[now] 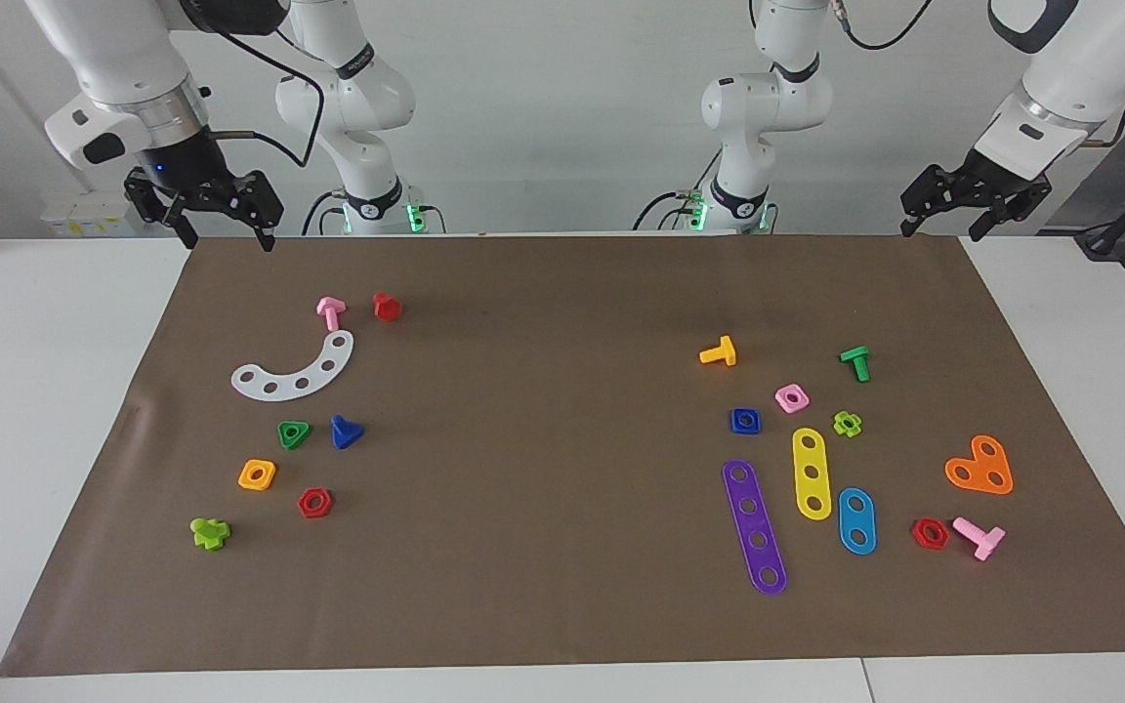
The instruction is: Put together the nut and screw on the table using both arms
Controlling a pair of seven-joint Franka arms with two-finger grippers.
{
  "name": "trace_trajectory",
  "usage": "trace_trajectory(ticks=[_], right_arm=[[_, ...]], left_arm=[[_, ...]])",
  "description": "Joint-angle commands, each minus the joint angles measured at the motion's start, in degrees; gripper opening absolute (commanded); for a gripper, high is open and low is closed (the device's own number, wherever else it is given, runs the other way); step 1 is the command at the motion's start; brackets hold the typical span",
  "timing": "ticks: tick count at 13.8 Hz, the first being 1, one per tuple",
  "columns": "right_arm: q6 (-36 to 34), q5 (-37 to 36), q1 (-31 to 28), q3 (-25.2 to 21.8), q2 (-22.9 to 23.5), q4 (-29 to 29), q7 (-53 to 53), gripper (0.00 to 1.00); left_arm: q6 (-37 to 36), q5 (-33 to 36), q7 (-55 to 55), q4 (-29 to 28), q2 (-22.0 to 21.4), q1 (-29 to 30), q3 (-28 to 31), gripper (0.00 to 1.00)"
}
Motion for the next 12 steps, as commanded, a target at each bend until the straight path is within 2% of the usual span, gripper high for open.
trace_trajectory(ticks=[1,10,12], right_arm=[[0.9,0.0,0.2,0.0,-0.9,-1.0,0.2,1.0],[1.5,0.0,0.2,0.0,-1.2,-2.5,-1.9,1.0],[3.4,0.0,0.2,0.0,-0.4,-2.7,-3.7,1.0]], left_arm=[[0.0,-0.1,0.7,-1.7,-1.7,0.8,-0.4,1.0],[0.0,-0.1,0.7,-1.7,-1.7,0.8,-0.4,1.0],[0.0,-0.1,0.7,-1.7,-1.7,0.8,-0.4,1.0]])
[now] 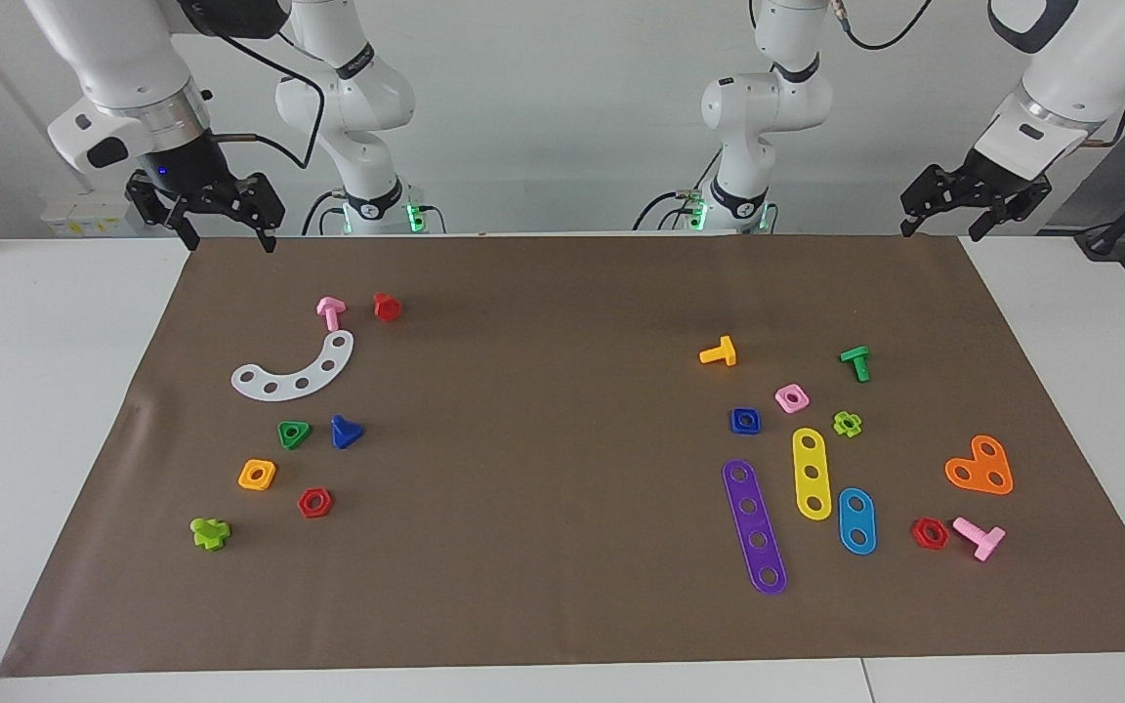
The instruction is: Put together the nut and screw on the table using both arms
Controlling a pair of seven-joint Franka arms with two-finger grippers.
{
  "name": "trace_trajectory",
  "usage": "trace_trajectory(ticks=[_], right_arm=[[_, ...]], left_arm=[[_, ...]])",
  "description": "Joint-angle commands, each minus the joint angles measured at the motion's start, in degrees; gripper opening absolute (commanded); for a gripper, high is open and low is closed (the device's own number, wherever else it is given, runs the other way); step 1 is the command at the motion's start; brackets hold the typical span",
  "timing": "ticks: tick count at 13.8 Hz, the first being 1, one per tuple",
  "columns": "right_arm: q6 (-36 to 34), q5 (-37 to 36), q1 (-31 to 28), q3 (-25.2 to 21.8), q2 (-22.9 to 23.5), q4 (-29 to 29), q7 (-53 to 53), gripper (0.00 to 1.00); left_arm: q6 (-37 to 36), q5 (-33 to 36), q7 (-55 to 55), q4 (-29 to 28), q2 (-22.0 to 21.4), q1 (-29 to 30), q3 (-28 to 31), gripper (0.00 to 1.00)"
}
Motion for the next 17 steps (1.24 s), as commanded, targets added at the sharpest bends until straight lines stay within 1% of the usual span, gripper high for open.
trace_trajectory(ticks=[1,2,4,5,6,8,9,11,12,14,17], right_arm=[[3.6,0.1,0.1,-0.1,0.3,-2.3,-3.6,1.0],[5.9,0.5,0.2,-0.1,0.9,-3.4,-3.9,1.0],[14.7,1.2,0.3,-0.1,0.5,-9.5,-3.9,1.0],[16.7,1.5,0.3,0.0,1.1,-10.6,-4.1,1.0],[17.6,2.1,0.3,0.0,2.8,-10.9,-4.5,1.0],[22.0,3.5,0.4,0.0,5.9,-11.1,-6.5,1.0],[23.8,3.5,1.6,0.0,7.9,-11.2,-7.1,0.98],[28.7,3.6,2.3,0.0,11.6,-12.0,-8.6,0.97],[31.9,3.6,2.6,0.2,12.9,-13.2,-8.8,0.97],[38.2,3.6,3.6,0.2,13.9,-17.1,-8.9,0.97],[43.6,3.9,3.6,0.2,16.0,-20.8,-13.2,0.97]], left_arm=[[0.0,-0.1,0.7,-1.7,-1.7,0.8,-0.4,1.0],[0.0,-0.1,0.7,-1.7,-1.7,0.8,-0.4,1.0],[0.0,-0.1,0.8,-1.7,-1.7,0.8,-0.4,1.0],[0.1,-0.1,0.6,-1.7,-1.7,0.8,-0.4,1.0],[0.1,-0.1,0.3,-1.6,-1.7,0.5,-0.4,1.0],[0.0,-0.1,0.6,-1.7,-1.7,0.1,-0.6,1.0],[0.0,-0.1,0.5,-1.7,-1.7,0.1,-0.5,1.0],[0.0,-0.1,0.4,-1.7,-1.7,0.2,-0.6,1.0],[0.0,-0.1,0.5,-1.7,-1.7,0.1,-0.6,1.0],[0.1,-0.1,0.5,-1.7,-1.7,0.0,-0.7,1.0],[-0.1,-0.1,0.7,-1.7,-1.7,0.5,-0.6,1.0]])
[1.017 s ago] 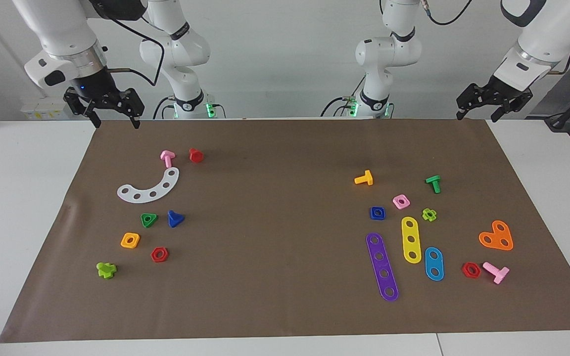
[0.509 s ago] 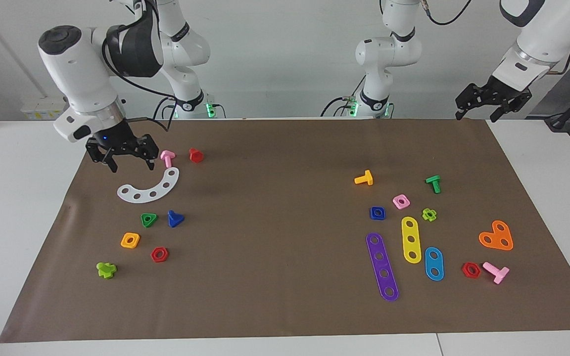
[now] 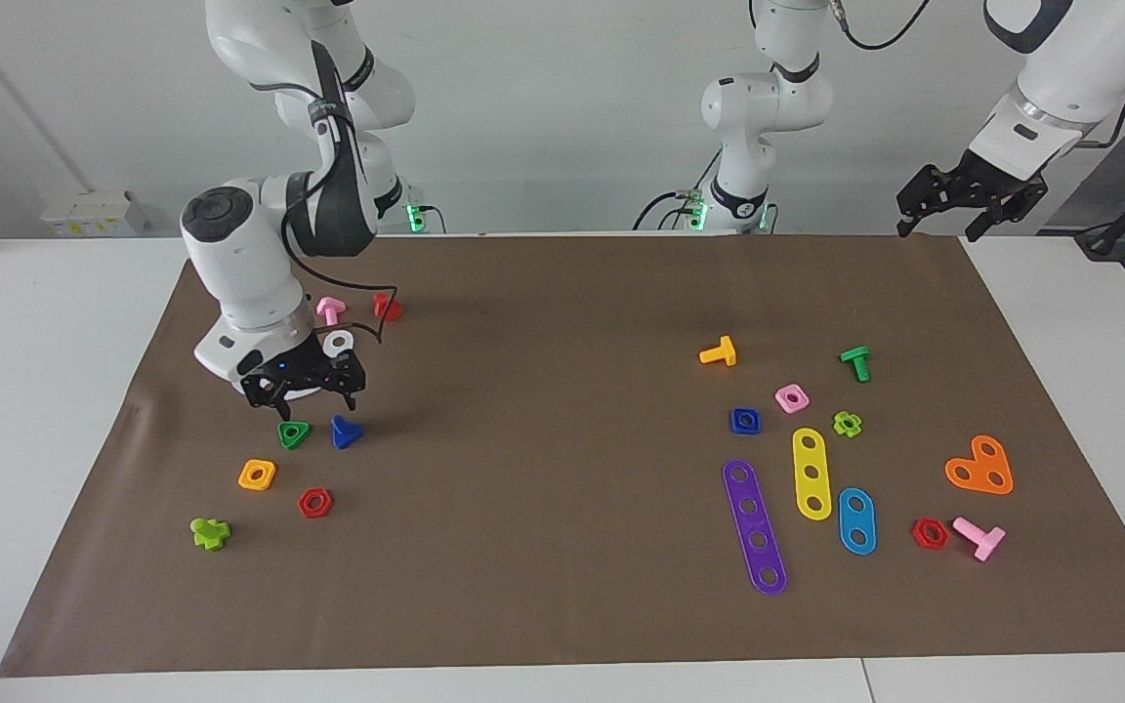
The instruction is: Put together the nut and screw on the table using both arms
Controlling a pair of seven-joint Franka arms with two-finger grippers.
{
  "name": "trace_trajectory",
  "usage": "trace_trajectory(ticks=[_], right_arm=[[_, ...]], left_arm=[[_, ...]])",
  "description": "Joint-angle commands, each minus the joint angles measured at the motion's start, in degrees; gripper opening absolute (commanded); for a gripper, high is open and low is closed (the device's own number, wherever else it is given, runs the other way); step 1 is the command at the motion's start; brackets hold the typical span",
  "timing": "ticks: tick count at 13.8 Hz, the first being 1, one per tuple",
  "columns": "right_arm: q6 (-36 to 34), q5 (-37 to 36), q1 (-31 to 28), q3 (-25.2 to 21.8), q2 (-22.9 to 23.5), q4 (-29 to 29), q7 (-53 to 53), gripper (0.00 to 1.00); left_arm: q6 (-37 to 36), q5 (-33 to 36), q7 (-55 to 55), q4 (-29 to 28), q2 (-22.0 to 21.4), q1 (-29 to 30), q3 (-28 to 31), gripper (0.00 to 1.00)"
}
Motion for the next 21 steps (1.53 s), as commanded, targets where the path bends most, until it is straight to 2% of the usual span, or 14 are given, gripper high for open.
trace_trajectory(ticks=[1,4,11,16,18,21], right_arm=[[4.8,2.7,-0.5,0.1,0.8,-3.6,-5.8,0.97],[7.3,6.0,-0.6,0.1,2.5,-6.2,-10.6,0.91],[8.2,6.0,-1.2,0.0,2.5,-8.1,-13.1,0.62],[11.8,6.0,-1.2,0.0,2.7,-9.5,-13.3,0.55],[11.9,6.0,-1.2,0.0,2.7,-9.5,-13.3,0.44],[11.8,6.0,-1.2,0.0,2.7,-9.6,-13.4,0.4]], left_arm=[[-0.1,-0.1,0.7,-1.7,-1.7,0.5,-0.1,1.0],[0.0,-0.1,0.7,-1.7,-1.7,0.7,0.0,1.0],[0.0,-0.1,0.7,-1.7,-1.7,0.7,0.0,1.0],[0.0,-0.1,0.7,-1.7,-1.7,0.8,0.0,1.0],[0.0,-0.1,0.7,-1.7,-1.7,0.8,0.0,1.0],[0.0,-0.1,0.7,-1.7,-1.7,0.8,0.0,1.0]])
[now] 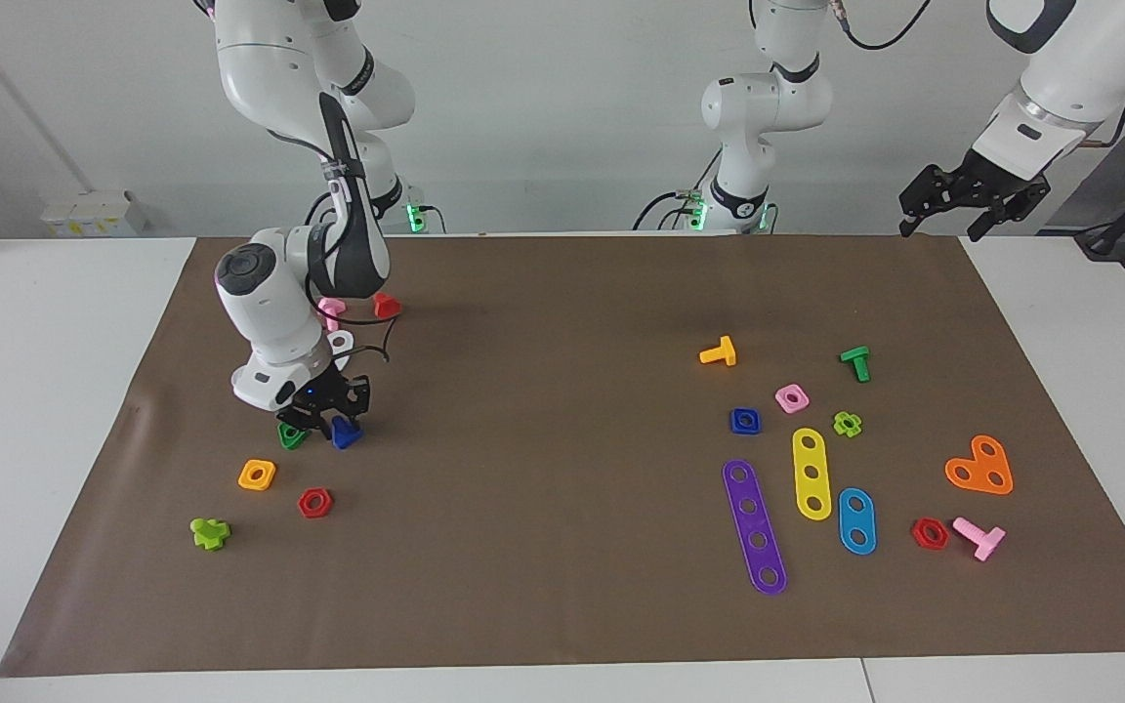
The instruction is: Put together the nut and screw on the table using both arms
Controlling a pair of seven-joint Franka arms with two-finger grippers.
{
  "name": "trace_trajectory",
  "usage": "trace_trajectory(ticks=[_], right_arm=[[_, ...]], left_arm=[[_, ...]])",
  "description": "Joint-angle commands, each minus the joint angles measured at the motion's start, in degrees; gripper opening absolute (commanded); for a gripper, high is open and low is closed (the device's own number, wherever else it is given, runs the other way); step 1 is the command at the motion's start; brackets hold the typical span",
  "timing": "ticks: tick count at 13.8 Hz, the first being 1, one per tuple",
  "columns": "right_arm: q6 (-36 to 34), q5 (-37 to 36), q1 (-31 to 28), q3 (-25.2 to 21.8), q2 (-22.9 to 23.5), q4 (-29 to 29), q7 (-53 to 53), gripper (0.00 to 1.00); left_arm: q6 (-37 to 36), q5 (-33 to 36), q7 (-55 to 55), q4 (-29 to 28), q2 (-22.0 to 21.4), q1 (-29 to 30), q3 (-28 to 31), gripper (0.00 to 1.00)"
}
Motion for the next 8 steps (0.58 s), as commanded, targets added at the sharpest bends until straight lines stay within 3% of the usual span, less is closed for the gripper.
trace_trajectory(ticks=[1,6,7,8], right_arm=[[1.2,1.5,-0.8,0.4,-0.7,-1.2,-2.6,0.4],[1.1,1.5,-0.8,0.3,-0.8,-1.3,-3.0,0.36],[1.1,1.5,-0.8,0.3,-0.8,-1.3,-3.0,0.0],[1.1,1.5,-0.8,0.4,-0.7,-1.3,-2.5,0.0]], left_arm=[[0.0,-0.1,0.7,-1.7,-1.7,0.8,-0.3,1.0],[0.0,-0.1,0.7,-1.7,-1.7,0.8,-0.3,1.0],[0.0,-0.1,0.7,-1.7,-1.7,0.8,-0.3,1.0],[0.0,-0.1,0.7,-1.7,-1.7,0.8,-0.3,1.0]])
